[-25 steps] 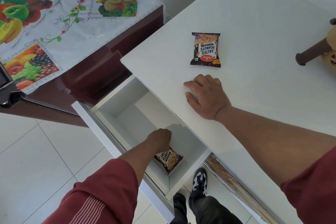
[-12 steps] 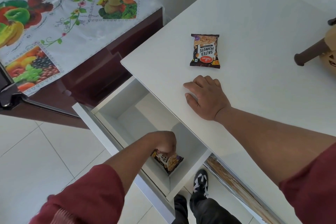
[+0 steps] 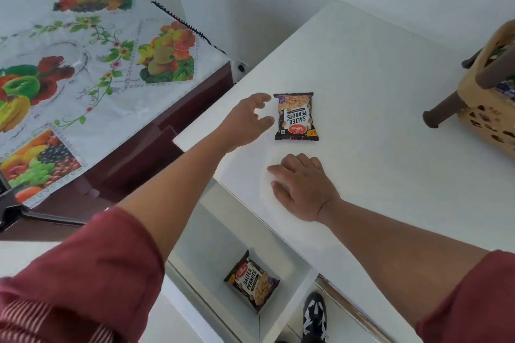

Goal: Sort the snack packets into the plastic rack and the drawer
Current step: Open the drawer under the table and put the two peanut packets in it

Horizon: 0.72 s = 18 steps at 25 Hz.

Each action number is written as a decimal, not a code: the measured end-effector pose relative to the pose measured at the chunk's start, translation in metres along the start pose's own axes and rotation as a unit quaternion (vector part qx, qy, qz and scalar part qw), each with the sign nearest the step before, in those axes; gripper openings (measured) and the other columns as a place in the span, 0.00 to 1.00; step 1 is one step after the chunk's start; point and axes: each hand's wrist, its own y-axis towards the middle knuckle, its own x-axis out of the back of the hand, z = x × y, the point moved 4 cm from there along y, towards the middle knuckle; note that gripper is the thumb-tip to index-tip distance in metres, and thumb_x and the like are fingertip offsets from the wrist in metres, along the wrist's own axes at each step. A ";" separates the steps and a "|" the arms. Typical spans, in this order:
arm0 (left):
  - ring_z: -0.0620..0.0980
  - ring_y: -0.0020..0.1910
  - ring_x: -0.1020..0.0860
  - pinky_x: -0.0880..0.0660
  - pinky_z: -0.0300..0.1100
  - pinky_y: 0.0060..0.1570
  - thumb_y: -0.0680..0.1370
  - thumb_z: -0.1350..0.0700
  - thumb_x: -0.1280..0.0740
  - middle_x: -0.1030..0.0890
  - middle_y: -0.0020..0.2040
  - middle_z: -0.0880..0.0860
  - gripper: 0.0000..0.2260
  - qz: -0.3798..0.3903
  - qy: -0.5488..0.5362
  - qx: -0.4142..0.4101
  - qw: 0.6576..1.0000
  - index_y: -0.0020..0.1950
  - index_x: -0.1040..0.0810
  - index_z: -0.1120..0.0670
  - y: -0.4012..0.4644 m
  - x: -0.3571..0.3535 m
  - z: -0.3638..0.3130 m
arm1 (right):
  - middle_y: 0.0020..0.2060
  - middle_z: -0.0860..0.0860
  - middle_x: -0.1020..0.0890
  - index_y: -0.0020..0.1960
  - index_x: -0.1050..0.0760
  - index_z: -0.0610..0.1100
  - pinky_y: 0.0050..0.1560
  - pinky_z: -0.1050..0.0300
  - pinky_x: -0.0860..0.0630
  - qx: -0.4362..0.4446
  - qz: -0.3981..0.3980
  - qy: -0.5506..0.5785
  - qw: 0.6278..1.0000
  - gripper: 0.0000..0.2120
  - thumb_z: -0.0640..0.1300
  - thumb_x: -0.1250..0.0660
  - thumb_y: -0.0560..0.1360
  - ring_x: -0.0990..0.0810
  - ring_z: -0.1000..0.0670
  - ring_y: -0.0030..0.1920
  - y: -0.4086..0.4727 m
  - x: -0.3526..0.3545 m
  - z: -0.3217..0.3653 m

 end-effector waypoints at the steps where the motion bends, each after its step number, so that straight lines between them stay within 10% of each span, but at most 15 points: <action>1: 0.54 0.69 0.26 0.27 0.50 0.67 0.81 0.50 0.30 0.30 0.75 0.55 0.28 -0.004 0.026 0.002 1.000 0.79 0.35 0.51 0.014 -0.009 0.000 | 0.50 0.49 0.25 0.62 0.25 0.49 0.50 0.45 0.32 0.000 -0.003 0.004 1.000 0.16 0.53 0.41 0.79 0.28 0.43 0.48 0.000 -0.001 0.000; 10: 0.63 0.75 0.38 0.34 0.62 0.68 0.64 0.32 0.23 0.48 0.81 0.56 0.57 -0.029 0.210 0.019 0.977 0.83 0.53 0.46 0.049 -0.042 -0.015 | 0.49 0.50 0.26 0.61 0.26 0.49 0.49 0.46 0.32 0.007 -0.013 0.011 1.000 0.14 0.52 0.40 0.79 0.29 0.43 0.47 0.000 -0.004 -0.001; 15: 0.63 0.73 0.38 0.37 0.60 0.68 0.69 0.55 0.25 0.42 0.79 0.56 0.40 -0.013 0.310 0.065 0.948 0.78 0.39 0.45 0.050 0.028 0.007 | 0.48 0.50 0.26 0.60 0.25 0.50 0.48 0.47 0.33 0.011 -0.020 0.012 1.000 0.13 0.53 0.40 0.78 0.29 0.43 0.47 0.001 -0.004 0.001; 18: 0.63 0.73 0.37 0.34 0.58 0.69 0.77 0.54 0.33 0.37 0.76 0.57 0.28 -0.048 0.182 0.112 0.976 0.76 0.34 0.50 0.045 0.024 0.007 | 0.48 0.50 0.26 0.60 0.25 0.50 0.48 0.47 0.33 0.013 -0.022 0.014 1.000 0.13 0.52 0.40 0.79 0.29 0.43 0.47 0.001 -0.004 -0.001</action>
